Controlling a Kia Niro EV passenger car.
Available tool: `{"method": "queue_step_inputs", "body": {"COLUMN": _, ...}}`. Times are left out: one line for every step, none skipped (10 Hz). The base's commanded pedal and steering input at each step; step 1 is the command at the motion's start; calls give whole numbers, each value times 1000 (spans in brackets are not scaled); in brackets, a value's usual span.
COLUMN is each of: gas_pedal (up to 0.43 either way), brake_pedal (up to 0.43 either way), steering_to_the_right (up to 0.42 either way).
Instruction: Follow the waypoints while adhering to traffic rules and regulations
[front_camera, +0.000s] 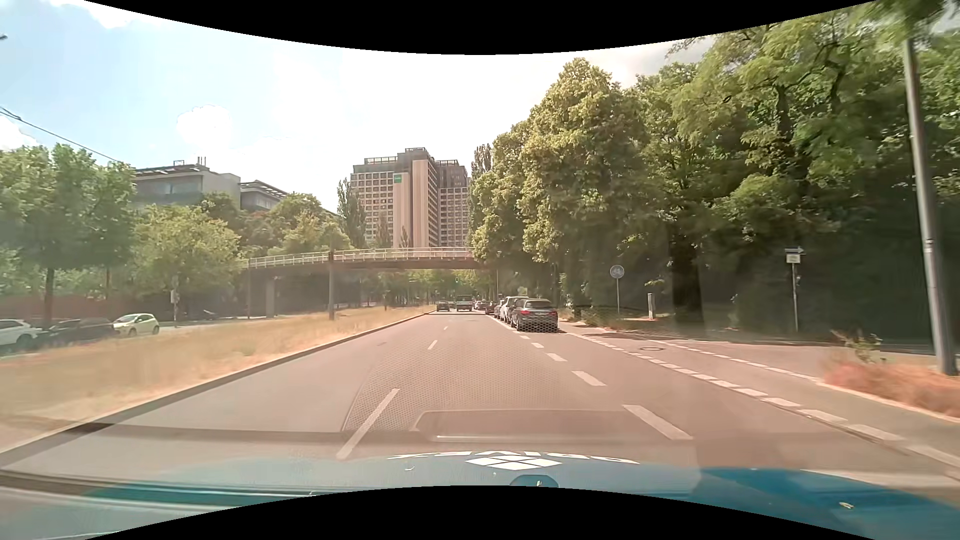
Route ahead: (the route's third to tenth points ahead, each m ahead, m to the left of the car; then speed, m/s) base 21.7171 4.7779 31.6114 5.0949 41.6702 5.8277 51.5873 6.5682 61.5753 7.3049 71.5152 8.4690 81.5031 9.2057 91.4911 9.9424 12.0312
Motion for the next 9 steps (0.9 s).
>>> {"method": "queue_step_inputs", "body": {"gas_pedal": 150, "brake_pedal": 0, "steering_to_the_right": -21}}
{"method": "queue_step_inputs", "body": {"gas_pedal": 150, "brake_pedal": 0, "steering_to_the_right": -22}}
{"method": "queue_step_inputs", "body": {"gas_pedal": 150, "brake_pedal": 0, "steering_to_the_right": -21}}
{"method": "queue_step_inputs", "body": {"gas_pedal": 150, "brake_pedal": 0, "steering_to_the_right": -22}}
{"method": "queue_step_inputs", "body": {"gas_pedal": 150, "brake_pedal": 0, "steering_to_the_right": -22}}
{"method": "queue_step_inputs", "body": {"gas_pedal": 150, "brake_pedal": 0, "steering_to_the_right": -21}}
{"method": "queue_step_inputs", "body": {"gas_pedal": 150, "brake_pedal": 0, "steering_to_the_right": -20}}
{"method": "queue_step_inputs", "body": {"gas_pedal": 150, "brake_pedal": 0, "steering_to_the_right": -19}}
{"method": "queue_step_inputs", "body": {"gas_pedal": 150, "brake_pedal": 0, "steering_to_the_right": -19}}
